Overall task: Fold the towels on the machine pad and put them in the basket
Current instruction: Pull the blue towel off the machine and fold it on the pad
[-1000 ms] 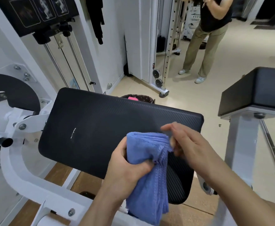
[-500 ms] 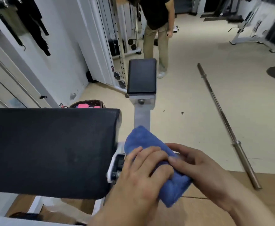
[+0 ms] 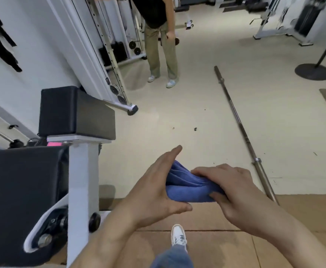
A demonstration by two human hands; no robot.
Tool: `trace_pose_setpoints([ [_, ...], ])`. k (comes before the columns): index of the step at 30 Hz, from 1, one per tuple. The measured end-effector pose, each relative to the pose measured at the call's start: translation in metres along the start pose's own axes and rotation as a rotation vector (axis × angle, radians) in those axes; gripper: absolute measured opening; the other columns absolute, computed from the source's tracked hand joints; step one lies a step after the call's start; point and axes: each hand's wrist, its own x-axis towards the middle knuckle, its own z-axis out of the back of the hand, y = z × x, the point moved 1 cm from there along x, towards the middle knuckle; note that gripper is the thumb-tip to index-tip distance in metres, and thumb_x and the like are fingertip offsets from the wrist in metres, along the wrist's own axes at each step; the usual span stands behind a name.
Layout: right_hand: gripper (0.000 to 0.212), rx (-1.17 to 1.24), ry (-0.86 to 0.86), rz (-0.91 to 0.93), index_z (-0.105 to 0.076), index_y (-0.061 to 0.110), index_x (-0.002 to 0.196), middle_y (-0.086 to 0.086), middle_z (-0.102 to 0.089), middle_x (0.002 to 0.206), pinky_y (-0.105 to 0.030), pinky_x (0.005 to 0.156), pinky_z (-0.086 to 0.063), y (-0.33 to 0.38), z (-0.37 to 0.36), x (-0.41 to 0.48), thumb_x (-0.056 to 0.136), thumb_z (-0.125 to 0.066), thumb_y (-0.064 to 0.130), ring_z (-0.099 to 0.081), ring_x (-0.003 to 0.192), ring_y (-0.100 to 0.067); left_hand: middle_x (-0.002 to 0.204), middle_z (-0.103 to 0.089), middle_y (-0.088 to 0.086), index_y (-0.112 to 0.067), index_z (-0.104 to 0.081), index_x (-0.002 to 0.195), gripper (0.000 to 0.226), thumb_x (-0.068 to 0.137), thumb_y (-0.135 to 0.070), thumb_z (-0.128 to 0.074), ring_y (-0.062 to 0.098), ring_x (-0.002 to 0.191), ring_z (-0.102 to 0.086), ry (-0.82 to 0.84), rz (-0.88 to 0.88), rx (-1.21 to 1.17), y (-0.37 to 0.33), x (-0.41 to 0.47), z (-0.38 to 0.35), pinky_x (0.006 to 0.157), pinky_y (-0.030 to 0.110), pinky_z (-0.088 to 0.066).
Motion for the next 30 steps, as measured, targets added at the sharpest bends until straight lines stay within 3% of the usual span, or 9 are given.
trace_pose_setpoints([
  [3, 0.058, -0.010, 0.019, 0.028, -0.039, 0.047, 0.125, 0.031, -0.052, 0.114, -0.027, 0.095, -0.022, -0.023, 0.005, 0.030, 0.082, -0.046, 0.008, -0.039, 0.107, 0.006, 0.118, -0.042, -0.020, -0.049, -0.036, 0.138, 0.086, 0.062, -0.051, -0.076, 0.000, 0.113, -0.046, -0.076, -0.048, 0.079, 0.012, 0.034, -0.003, 0.093, 0.015, -0.041],
  [5, 0.052, -0.012, 0.032, 0.022, -0.037, 0.045, 0.130, 0.030, -0.047, 0.123, -0.028, 0.098, -0.022, -0.036, 0.007, 0.050, 0.086, -0.044, 0.017, -0.038, 0.113, 0.005, 0.104, -0.044, -0.014, -0.039, -0.054, 0.128, 0.066, 0.066, -0.055, -0.069, 0.004, 0.097, -0.049, -0.159, -0.083, 0.158, 0.022, 0.051, -0.005, 0.082, 0.020, -0.045],
  [7, 0.049, -0.064, 0.049, 0.003, -0.034, 0.040, 0.136, 0.026, -0.044, 0.129, -0.031, 0.100, -0.024, -0.054, 0.014, 0.080, 0.087, -0.037, 0.033, -0.038, 0.118, 0.001, 0.096, -0.045, -0.013, -0.038, -0.058, 0.121, 0.052, 0.072, -0.056, -0.063, 0.003, 0.087, -0.048, -0.199, -0.093, 0.225, 0.037, 0.076, -0.004, 0.074, 0.020, -0.045],
  [10, 0.044, -0.249, 0.129, 0.008, -0.039, 0.039, 0.129, 0.020, -0.048, 0.119, -0.034, 0.093, -0.029, -0.078, 0.029, 0.141, 0.087, -0.025, 0.047, -0.043, 0.113, -0.006, 0.093, -0.043, -0.013, -0.039, -0.053, 0.119, 0.040, 0.083, -0.056, -0.051, 0.006, 0.080, -0.047, -0.213, -0.050, 0.319, 0.060, 0.120, 0.007, 0.067, 0.021, -0.044],
  [14, 0.049, -0.463, 0.173, 0.102, -0.048, 0.036, 0.114, 0.015, -0.052, 0.103, -0.032, 0.080, -0.038, -0.098, 0.050, 0.231, 0.087, -0.011, 0.054, -0.046, 0.102, -0.012, 0.099, -0.043, -0.011, -0.032, -0.054, 0.122, 0.045, 0.090, -0.057, -0.034, 0.009, 0.083, -0.047, -0.219, 0.079, 0.394, 0.086, 0.178, 0.030, 0.069, 0.027, -0.048],
  [17, 0.028, -0.443, 0.214, 0.136, -0.050, 0.033, 0.112, 0.012, -0.051, 0.103, -0.031, 0.077, -0.043, -0.106, 0.061, 0.289, 0.097, -0.029, 0.045, -0.048, 0.099, -0.013, 0.127, -0.043, -0.013, -0.034, -0.041, 0.138, 0.055, 0.090, -0.058, -0.046, 0.008, 0.109, -0.045, -0.151, 0.178, 0.339, 0.103, 0.208, 0.049, 0.089, 0.021, -0.040],
  [19, 0.023, -0.405, 0.212, 0.174, -0.051, 0.033, 0.112, 0.013, -0.051, 0.103, -0.031, 0.076, -0.045, -0.109, 0.065, 0.324, 0.098, -0.034, 0.040, -0.047, 0.097, -0.012, 0.133, -0.044, -0.014, -0.036, -0.032, 0.143, 0.062, 0.088, -0.054, -0.054, 0.010, 0.117, -0.042, -0.126, 0.205, 0.365, 0.112, 0.220, 0.059, 0.093, 0.020, -0.036],
  [24, 0.028, -0.254, 0.268, 0.295, -0.051, 0.034, 0.124, 0.013, -0.051, 0.109, -0.032, 0.085, -0.045, -0.106, 0.066, 0.414, 0.099, -0.038, 0.038, -0.044, 0.103, -0.011, 0.115, -0.050, -0.033, -0.039, -0.050, 0.128, 0.042, 0.087, -0.046, -0.056, -0.006, 0.109, -0.045, -0.476, 0.385, 0.135, 0.137, 0.245, 0.089, 0.090, 0.006, -0.031],
  [30, 0.020, 0.085, 0.441, 0.324, -0.062, 0.043, 0.103, 0.017, -0.060, 0.097, -0.032, 0.085, -0.048, -0.098, 0.042, 0.529, 0.091, -0.047, 0.048, -0.056, 0.093, -0.001, 0.106, -0.057, -0.030, -0.043, -0.058, 0.111, 0.020, 0.094, -0.038, -0.051, -0.003, 0.102, -0.053, -0.831, 0.627, 0.039, 0.185, 0.279, 0.116, 0.085, 0.011, -0.038],
])
